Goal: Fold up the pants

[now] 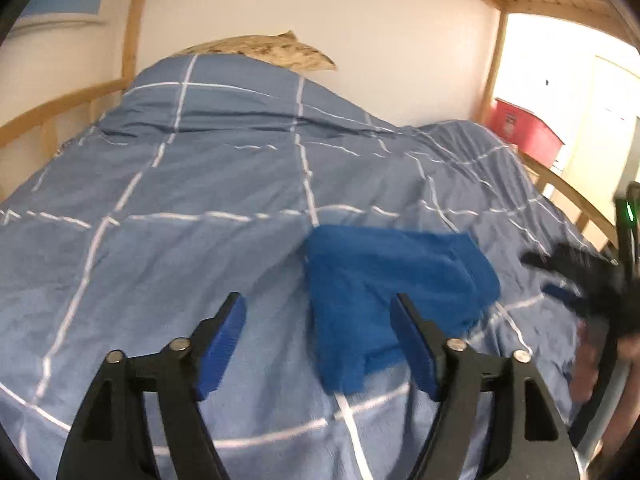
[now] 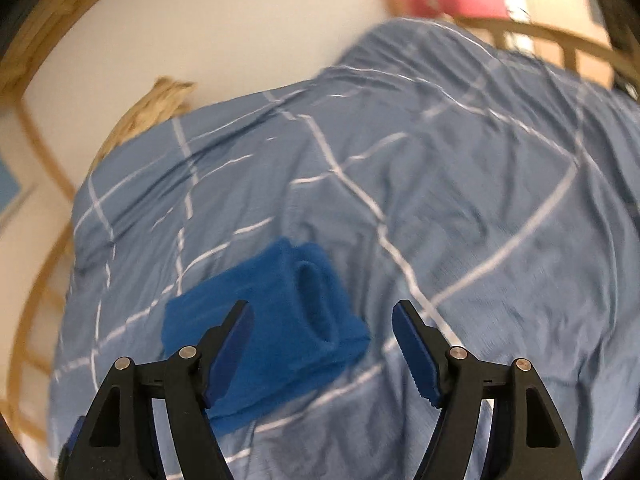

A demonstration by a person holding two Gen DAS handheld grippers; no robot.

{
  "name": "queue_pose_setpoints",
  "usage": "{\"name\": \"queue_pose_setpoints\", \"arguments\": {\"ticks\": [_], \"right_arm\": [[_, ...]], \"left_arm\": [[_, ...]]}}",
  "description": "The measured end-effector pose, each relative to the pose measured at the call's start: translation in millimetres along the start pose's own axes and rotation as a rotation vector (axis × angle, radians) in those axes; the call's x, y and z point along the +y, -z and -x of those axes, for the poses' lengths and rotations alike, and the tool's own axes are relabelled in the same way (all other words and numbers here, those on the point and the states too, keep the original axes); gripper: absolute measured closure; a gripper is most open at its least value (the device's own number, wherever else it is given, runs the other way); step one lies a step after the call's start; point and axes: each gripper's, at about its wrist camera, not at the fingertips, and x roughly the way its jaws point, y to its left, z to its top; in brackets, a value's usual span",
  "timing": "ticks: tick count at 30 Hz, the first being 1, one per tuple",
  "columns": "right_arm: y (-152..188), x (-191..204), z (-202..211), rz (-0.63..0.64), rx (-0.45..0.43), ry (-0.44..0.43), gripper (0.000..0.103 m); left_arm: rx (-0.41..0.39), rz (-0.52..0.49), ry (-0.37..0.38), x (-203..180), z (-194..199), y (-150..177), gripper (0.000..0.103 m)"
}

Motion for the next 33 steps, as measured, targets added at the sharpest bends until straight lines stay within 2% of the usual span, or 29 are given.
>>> {"name": "queue_pose_setpoints", "arguments": {"ticks": [2, 5, 9, 14, 19, 22, 28, 33], "right_arm": [[1, -2, -5, 0.013, -0.007, 0.031, 0.026], [-3, 8, -19, 0.074, 0.032, 0.003, 0.026], [-8, 18, -37, 0.116, 0.078, -0.001, 0.026], [-16, 27, -72, 0.161, 0.191, -0.034, 0.026], [-16, 29, -90, 0.248, 0.230, -0.010, 0.026], [-17, 25, -96, 0.276, 0.249, -0.019, 0.026], [-23, 5, -115, 0.221, 0.300, -0.070, 0.016], [-21, -8, -128, 0.157, 0.333, -0.129, 0.016]], "left_arm": [[-0.005, -0.041, -0.034, -2, -4, -10, 0.020], [0.022, -0.046, -0.072, 2, -16, -24, 0.018], [0.109, -0.009, -0.034, 9, -45, -37, 0.018], [0.203, -0.014, 0.011, 8, -82, -38, 0.018], [0.273, 0.032, 0.027, 9, -114, -33, 0.018], [0.295, 0.020, 0.041, 3, -125, -29, 0.018], [0.306, -0.062, 0.037, -16, -138, -24, 0.018], [0.312, -0.110, 0.030, -26, -151, -22, 0.018]]}}
